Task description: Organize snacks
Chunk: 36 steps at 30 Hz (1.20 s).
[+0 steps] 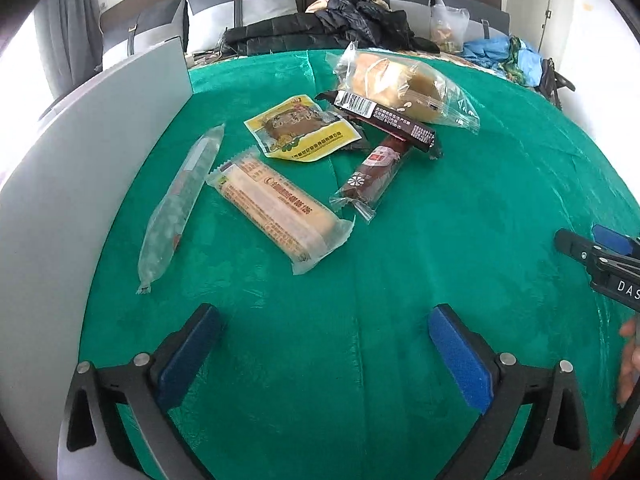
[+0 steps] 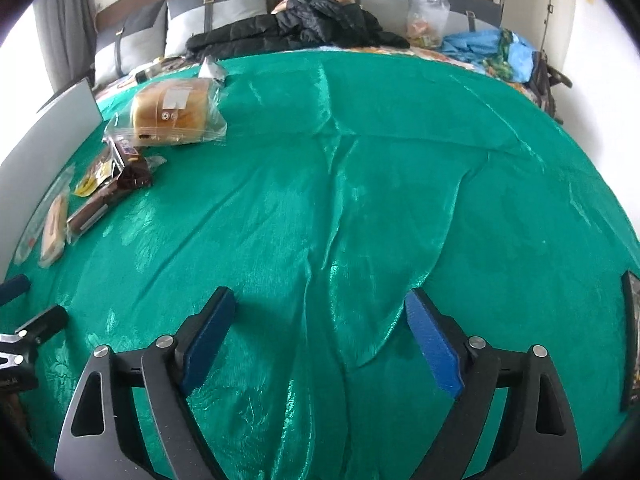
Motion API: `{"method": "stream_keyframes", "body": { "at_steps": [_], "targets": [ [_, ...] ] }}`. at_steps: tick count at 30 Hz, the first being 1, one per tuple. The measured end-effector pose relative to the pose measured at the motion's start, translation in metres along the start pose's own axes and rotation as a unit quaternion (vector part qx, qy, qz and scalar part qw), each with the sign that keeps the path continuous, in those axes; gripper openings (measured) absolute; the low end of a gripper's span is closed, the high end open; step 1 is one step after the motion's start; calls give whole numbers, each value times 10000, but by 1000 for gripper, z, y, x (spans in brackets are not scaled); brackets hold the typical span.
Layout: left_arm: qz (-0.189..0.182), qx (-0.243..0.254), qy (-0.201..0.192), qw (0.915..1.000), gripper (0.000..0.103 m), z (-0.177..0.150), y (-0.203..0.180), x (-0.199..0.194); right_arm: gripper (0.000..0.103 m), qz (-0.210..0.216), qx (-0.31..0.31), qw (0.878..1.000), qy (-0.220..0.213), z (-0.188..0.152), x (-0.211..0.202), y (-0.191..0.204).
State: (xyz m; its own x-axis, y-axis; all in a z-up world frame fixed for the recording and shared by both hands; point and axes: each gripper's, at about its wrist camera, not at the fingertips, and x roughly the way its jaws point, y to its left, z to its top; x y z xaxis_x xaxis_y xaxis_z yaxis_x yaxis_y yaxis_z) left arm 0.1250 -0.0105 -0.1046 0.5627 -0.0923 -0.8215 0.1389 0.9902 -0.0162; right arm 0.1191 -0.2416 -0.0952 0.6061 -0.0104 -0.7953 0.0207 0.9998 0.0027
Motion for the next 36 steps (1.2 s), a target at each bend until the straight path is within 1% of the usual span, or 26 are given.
{"method": "stream_keyframes", "body": {
  "at_steps": [3,36],
  "targets": [
    [2,-1,-4,10000,103,-4,0,0,90,-16,-15,10000,3,0,0,1],
    [-2,5,-1,10000,103,-4,2,-1,91,-27,-9,10000,5,-1,-1,0]
  ]
}}
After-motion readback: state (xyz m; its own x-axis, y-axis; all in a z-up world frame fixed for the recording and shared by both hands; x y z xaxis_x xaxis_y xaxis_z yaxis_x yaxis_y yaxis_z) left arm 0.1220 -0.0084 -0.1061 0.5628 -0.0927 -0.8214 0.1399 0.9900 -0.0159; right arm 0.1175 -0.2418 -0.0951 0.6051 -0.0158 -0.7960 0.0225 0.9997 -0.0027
